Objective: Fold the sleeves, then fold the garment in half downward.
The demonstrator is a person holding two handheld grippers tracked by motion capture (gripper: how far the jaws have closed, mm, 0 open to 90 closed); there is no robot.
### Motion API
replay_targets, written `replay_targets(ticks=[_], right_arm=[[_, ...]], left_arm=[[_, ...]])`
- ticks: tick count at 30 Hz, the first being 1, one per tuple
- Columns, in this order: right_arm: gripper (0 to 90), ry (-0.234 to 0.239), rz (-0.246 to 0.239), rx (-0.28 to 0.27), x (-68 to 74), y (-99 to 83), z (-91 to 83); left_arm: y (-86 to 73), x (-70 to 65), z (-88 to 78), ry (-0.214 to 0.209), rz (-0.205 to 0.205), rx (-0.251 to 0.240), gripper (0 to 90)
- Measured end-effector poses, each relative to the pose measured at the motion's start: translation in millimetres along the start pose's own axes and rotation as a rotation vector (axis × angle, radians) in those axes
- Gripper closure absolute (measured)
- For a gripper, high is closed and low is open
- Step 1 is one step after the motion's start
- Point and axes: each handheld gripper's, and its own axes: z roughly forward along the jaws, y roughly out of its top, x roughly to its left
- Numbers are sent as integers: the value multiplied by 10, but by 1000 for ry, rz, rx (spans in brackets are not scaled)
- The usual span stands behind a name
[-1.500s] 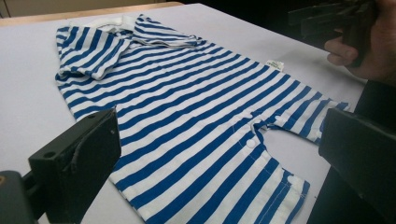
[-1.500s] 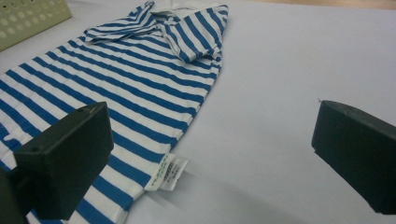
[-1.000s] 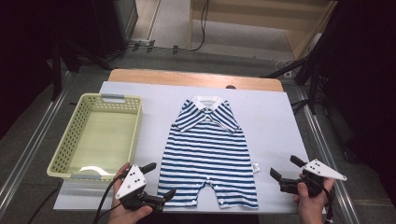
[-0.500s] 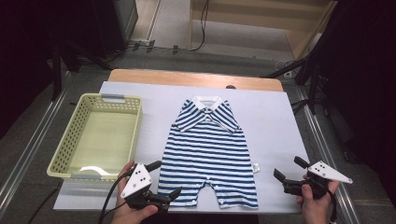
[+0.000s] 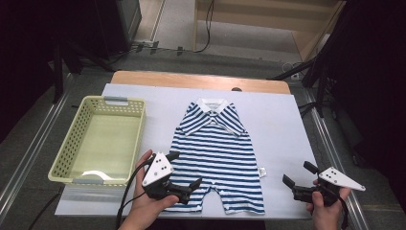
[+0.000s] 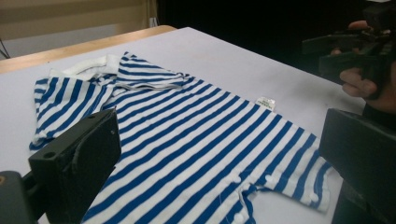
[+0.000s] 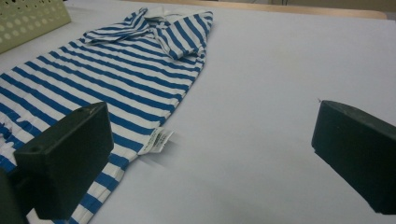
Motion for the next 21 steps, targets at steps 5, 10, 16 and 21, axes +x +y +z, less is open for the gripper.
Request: replay_targets(ticks=[5,10,16,21], right_arm=[[0,1,5,-8,-13,1,-16],[0,3,4,-8,-20,1,-14],[0,4,-11,5,1,-8,18],[0,10,-11,3,-2,-10,42]], left_arm=[[102,46,148,-7,-8,5,0],[192,150,273,7,-25,7,0],[260,303,395,0,-51,25,0],[298,437,502,14,-63,48,0]])
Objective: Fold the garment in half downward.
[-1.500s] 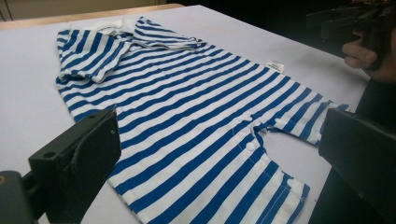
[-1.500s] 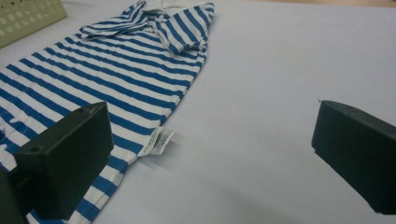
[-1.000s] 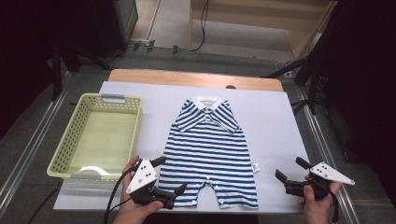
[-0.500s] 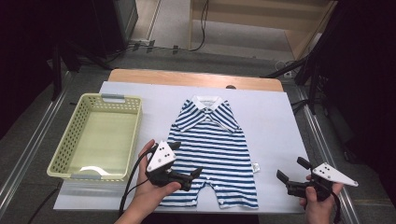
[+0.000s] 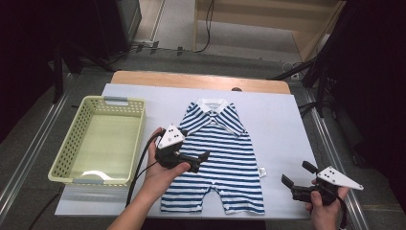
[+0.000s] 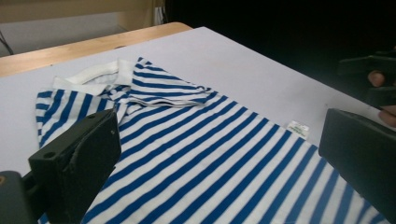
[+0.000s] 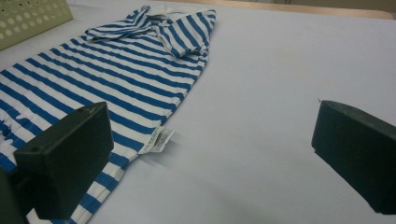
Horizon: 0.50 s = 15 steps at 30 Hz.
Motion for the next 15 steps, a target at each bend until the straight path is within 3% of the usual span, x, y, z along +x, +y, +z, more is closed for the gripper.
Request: replay_targets(ticks=[6,11,15], right_arm=[[0,0,10,0,-15,-9,-5],[0,-2,14,-1,-22,-6,-11],[0,5,11,5,-10,-8,9]], left_arm=[[39,179,117,27,-21,19,0],[51,316,261,53,-14,61,0],[67,419,347,62,-40,65,0]])
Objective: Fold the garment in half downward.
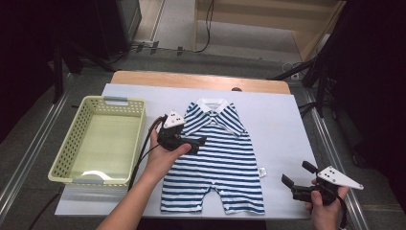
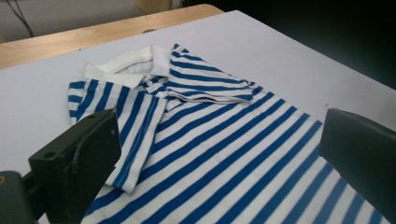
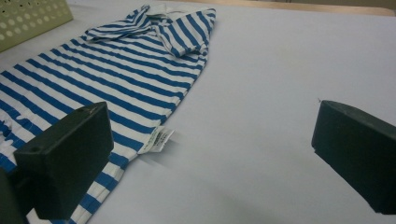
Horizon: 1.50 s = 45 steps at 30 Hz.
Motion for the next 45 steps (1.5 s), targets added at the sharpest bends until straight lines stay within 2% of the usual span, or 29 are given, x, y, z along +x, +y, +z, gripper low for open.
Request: replay_targets(ticks=[5,15,17,20,25,27,29,31,34,39,42,45], right_arm=[[0,3,-9,5,18,-3,15],[0,7,-3,4,17,-3,8],[0,7,-3,5,17,-3,9],[0,6,-9,8,18,-8,15],[0,10,-13,11,18,-13,19],[0,11,-14,11,17,-14,18],[0,12,-14,11,16,-14,17],[0,14,-17,11,16,-16,19],[0,14,-21,14,21,-22,26],[0,21,-25,17,32,-25,45],[0,23,-21,18,44,-23,43],[0,25,-22,17,42,-19,41]], left_arm=[[1,113,109,-1,-35,11,0],[5,279,309,12,-52,38,0],[22,307,347,28,-52,51,0],[48,348,402,53,-52,63,63],[74,444,471,63,-70,64,68],[76,471,518,75,-59,78,69],[85,513,555,90,-55,94,97],[94,577,578,121,-81,86,150],[114,676,616,138,-121,91,214],[131,778,723,145,-131,111,298],[137,839,785,145,-127,119,381],[154,911,845,176,-120,144,403]])
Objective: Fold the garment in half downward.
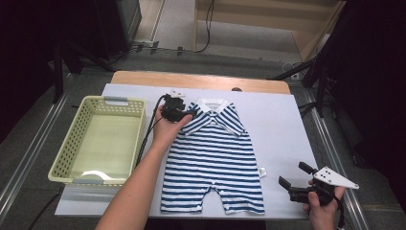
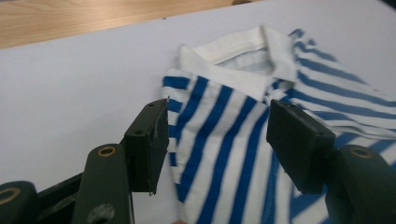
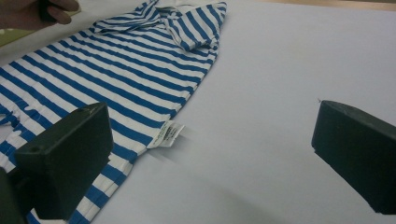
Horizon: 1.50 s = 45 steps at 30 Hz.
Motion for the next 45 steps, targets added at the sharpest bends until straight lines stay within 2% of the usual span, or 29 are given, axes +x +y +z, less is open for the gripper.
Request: replay_targets(ticks=[4,9,13,19,21,23,29,34,36,40,45], right_arm=[[0,-1,-1,2,-3,1,14],[0,4,-6,5,12,6,31],[0,9,-3,4,23,11,47],[0,12,-6,5,35,37,83],[0,14,-1,7,46,48,106],[0,21,-9,4,61,61,130],[0,36,-8,10,103,111,206],[0,57,7,20,124,189,323],[0,60,4,26,143,232,382],[0,65,-1,37,160,324,498],[0,75,3,43,168,398,631]], left_arm=[[43,64,73,8,-12,-4,439],[56,143,189,6,-71,11,445],[61,187,246,12,-89,25,466],[47,186,306,24,-70,43,508],[33,196,334,28,-90,56,514],[40,198,338,32,-90,48,534],[56,160,382,49,-57,72,572],[54,120,394,78,-39,77,609],[53,119,394,78,-31,79,643],[51,102,396,108,-30,86,723],[50,88,393,109,-26,95,786]])
